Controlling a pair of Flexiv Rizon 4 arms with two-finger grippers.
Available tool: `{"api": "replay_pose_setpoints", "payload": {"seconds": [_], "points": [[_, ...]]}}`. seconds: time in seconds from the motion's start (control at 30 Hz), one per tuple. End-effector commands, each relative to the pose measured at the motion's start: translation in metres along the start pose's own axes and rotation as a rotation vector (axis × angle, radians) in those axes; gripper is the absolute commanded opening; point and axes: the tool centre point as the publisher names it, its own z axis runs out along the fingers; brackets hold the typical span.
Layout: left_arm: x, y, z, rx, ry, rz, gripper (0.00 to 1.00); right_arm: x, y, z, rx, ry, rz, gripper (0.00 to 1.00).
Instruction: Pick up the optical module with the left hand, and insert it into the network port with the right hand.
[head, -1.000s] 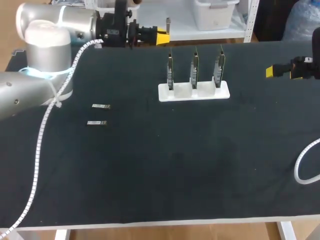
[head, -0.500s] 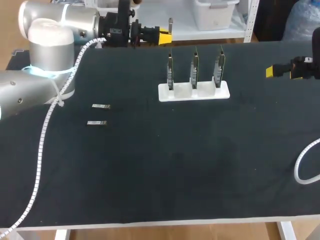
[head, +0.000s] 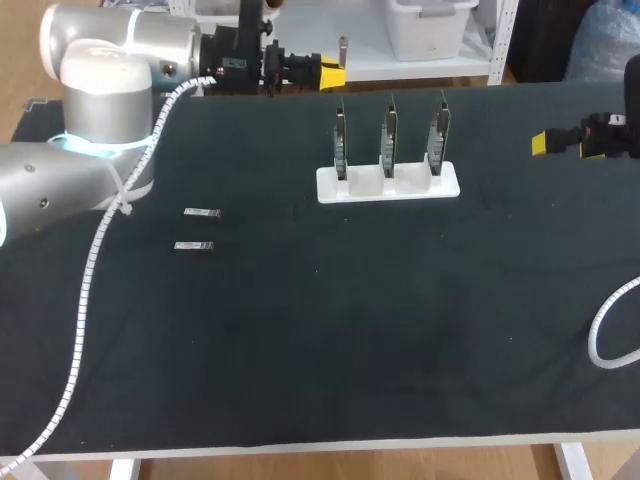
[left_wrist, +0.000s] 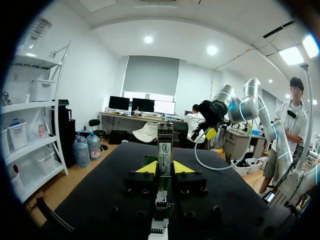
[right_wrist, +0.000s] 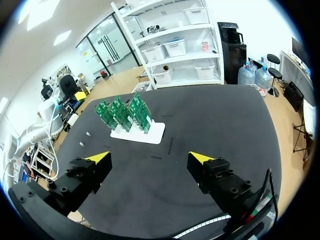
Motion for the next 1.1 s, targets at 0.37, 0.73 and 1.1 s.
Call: {"api": "replay_pose_setpoints", "payload": {"seconds": [0.37,0.73,1.1], "points": [[0.000,0.003,0.000,-0.003,0.006,0.003,0.00,0.000,0.000,0.000,0.000,0.000,0.000,1.00],[0.000,0.003,0.000,-0.003,0.006,0.003,0.00,-0.006,0.003,0.004,-0.021,0.018,-0.070,1.00],[0.000,0.003,0.000,-0.003,0.006,0.003,0.00,-0.072,0.013,0.021,-0.256,0.130,-0.324,1.00]]}}
